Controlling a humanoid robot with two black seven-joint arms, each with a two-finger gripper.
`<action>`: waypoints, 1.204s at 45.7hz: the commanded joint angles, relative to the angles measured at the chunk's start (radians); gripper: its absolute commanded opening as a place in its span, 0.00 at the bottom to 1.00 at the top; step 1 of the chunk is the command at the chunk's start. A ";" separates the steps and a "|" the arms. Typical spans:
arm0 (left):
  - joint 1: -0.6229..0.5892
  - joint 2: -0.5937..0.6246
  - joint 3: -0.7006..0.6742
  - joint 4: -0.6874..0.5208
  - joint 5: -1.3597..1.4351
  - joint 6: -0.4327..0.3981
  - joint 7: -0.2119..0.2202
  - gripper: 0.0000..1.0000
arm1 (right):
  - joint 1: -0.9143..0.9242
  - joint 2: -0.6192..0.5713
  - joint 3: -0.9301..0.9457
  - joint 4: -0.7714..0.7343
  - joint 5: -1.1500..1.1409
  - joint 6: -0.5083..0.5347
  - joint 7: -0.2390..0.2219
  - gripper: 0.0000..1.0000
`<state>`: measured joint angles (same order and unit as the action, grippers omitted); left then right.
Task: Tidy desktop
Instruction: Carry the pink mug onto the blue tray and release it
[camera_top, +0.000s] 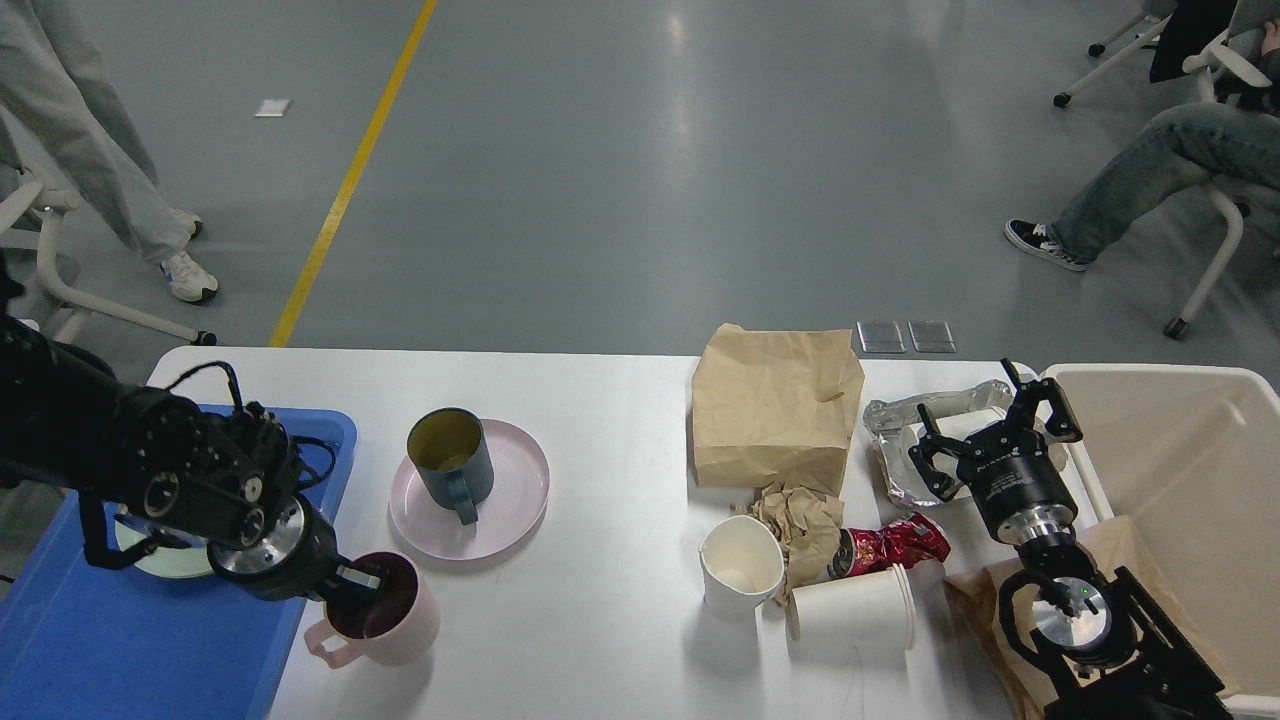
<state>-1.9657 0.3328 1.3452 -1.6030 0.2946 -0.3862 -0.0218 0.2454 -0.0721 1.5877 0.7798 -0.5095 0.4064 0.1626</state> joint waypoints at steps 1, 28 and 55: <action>-0.189 0.015 0.035 -0.063 -0.012 -0.106 -0.007 0.00 | 0.000 0.000 0.000 0.000 0.000 0.000 0.000 1.00; -0.274 0.285 0.155 0.037 0.070 -0.310 -0.035 0.00 | -0.001 0.000 0.000 0.001 0.002 0.000 0.000 1.00; 0.499 0.545 -0.239 0.675 0.351 -0.309 -0.098 0.00 | -0.001 0.000 0.000 0.003 0.000 0.002 0.000 1.00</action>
<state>-1.6073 0.8705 1.1882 -1.0342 0.6370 -0.6946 -0.1053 0.2439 -0.0721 1.5877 0.7810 -0.5091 0.4072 0.1626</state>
